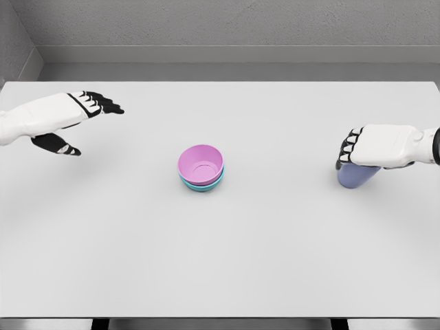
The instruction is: Stacking bowl and cup with both arms
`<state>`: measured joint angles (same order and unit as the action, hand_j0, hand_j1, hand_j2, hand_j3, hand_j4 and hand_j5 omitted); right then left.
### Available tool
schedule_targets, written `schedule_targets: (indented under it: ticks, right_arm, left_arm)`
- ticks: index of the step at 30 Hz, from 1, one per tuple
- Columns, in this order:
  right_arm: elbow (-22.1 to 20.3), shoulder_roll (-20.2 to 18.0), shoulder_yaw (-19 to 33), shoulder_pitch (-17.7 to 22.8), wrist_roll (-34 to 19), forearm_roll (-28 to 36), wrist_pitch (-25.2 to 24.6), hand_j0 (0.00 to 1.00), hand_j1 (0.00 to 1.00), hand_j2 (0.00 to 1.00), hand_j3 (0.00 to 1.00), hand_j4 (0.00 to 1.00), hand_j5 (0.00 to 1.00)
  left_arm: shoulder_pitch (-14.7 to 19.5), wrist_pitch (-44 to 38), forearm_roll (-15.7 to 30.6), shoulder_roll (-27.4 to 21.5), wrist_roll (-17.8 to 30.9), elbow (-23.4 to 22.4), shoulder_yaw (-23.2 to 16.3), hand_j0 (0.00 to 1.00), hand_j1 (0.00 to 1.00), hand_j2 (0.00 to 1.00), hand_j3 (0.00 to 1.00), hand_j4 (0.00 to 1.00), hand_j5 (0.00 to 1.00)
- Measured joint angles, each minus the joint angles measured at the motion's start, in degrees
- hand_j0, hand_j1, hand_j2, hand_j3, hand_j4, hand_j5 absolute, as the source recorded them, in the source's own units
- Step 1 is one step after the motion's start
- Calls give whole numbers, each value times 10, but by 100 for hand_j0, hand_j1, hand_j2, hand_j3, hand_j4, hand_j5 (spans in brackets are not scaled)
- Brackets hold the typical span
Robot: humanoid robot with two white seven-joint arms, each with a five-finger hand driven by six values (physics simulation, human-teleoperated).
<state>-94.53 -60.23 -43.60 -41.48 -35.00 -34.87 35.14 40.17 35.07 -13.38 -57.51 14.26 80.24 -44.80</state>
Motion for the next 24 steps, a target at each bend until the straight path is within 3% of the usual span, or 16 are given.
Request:
schedule_targets:
  ticks: [24]
  right_arm:
    - [-65,-12,27,-54,0,10,0,65,65,65,65,65,65]
  left_arm:
    - [0,0,0,0,0,1,0,100,100,100,100,100,100]
